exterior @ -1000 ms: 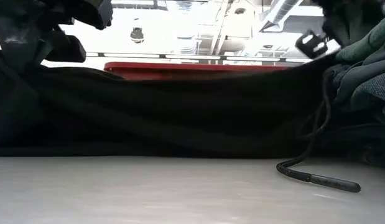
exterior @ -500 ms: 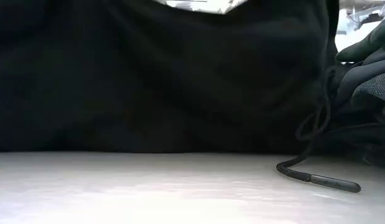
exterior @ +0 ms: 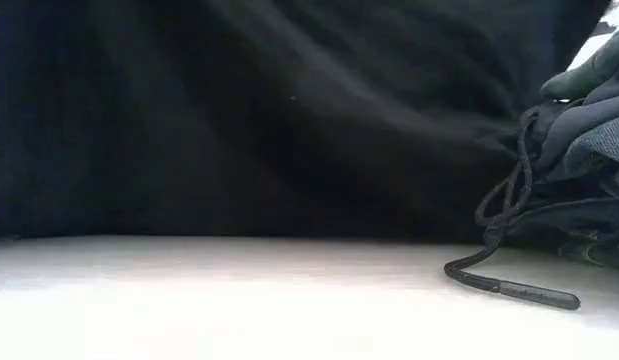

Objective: Fold laundry
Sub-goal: Fold the black shirt

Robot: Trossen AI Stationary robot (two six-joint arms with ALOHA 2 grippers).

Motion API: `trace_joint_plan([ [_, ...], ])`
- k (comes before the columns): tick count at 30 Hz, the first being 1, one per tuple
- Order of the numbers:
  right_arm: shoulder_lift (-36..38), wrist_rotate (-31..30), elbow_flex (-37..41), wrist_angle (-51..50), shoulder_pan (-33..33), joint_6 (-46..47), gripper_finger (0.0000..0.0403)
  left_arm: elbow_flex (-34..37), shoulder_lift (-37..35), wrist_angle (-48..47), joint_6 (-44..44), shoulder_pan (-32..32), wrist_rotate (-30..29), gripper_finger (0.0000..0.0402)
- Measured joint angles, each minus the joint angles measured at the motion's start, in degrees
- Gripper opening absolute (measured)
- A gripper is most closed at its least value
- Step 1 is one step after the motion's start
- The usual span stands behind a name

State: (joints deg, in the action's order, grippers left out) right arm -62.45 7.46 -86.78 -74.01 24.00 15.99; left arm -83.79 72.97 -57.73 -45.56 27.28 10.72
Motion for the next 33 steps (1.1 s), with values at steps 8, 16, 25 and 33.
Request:
trace_joint_plan([
  [8,-3.2,-0.1,0.0,2.3,12.4,9.4,0.0013,0.1,9.6,9.8,0.8,2.5,5.1,0.0],
  [16,-4.4,-14.2,0.0,0.8,6.1,2.2,0.0013,0.1,12.2,11.5,6.2,-2.5,14.0,0.0],
  [25,-7.0,-20.6,10.1,-0.5,-5.0,1.9,0.0013,8.4,12.2,6.0,6.6,-3.4,11.2,0.0],
  [33,-8.2,-32.9,25.3,14.4,-11.5,3.5,0.0013,20.0,12.2,18.0,3.0,-3.4,10.4,0.0],
])
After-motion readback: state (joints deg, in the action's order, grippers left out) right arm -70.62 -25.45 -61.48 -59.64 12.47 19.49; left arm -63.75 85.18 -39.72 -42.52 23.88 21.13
